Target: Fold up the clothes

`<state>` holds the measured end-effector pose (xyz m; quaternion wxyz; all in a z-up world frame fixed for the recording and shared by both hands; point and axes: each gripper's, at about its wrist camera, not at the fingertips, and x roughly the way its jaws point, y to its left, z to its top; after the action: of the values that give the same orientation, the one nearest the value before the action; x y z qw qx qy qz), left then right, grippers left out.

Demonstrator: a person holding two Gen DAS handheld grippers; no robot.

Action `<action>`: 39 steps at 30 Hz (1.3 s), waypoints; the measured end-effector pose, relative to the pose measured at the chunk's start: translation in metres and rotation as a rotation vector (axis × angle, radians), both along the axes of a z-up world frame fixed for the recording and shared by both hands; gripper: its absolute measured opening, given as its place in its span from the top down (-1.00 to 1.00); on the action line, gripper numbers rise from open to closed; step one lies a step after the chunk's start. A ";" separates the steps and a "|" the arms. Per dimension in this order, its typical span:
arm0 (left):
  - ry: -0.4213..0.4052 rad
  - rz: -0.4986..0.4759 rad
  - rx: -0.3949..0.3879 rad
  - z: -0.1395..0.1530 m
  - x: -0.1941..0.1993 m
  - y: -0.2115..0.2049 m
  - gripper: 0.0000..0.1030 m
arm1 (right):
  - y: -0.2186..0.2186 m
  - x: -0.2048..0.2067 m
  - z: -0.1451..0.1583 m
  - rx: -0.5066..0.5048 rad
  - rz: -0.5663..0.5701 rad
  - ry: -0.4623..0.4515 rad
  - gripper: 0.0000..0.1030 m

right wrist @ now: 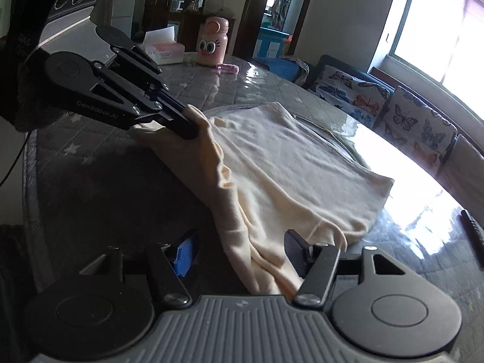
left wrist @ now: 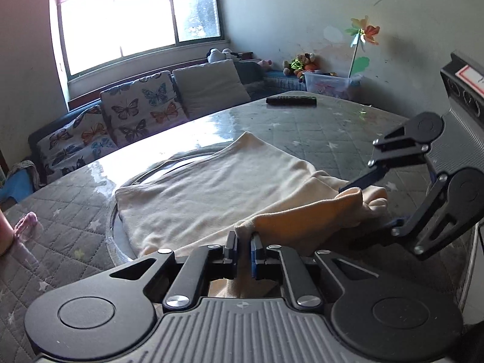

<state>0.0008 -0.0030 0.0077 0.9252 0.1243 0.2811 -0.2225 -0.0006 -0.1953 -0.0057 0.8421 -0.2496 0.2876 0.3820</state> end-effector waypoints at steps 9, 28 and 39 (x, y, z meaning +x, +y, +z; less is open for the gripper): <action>-0.008 -0.007 0.078 -0.011 -0.032 0.007 0.28 | 0.002 0.035 0.005 0.057 -0.058 0.100 0.70; -0.101 0.028 0.125 -0.005 -0.057 0.021 0.82 | -0.004 0.035 0.023 0.181 -0.147 0.098 0.85; -0.058 -0.017 0.022 0.044 -0.142 0.033 0.83 | -0.020 -0.045 0.066 0.230 -0.042 0.125 0.86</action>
<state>-0.1410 0.0300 0.0516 0.9296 0.1433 0.2555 -0.2237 -0.0455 -0.2158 0.0604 0.8535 -0.1209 0.2991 0.4094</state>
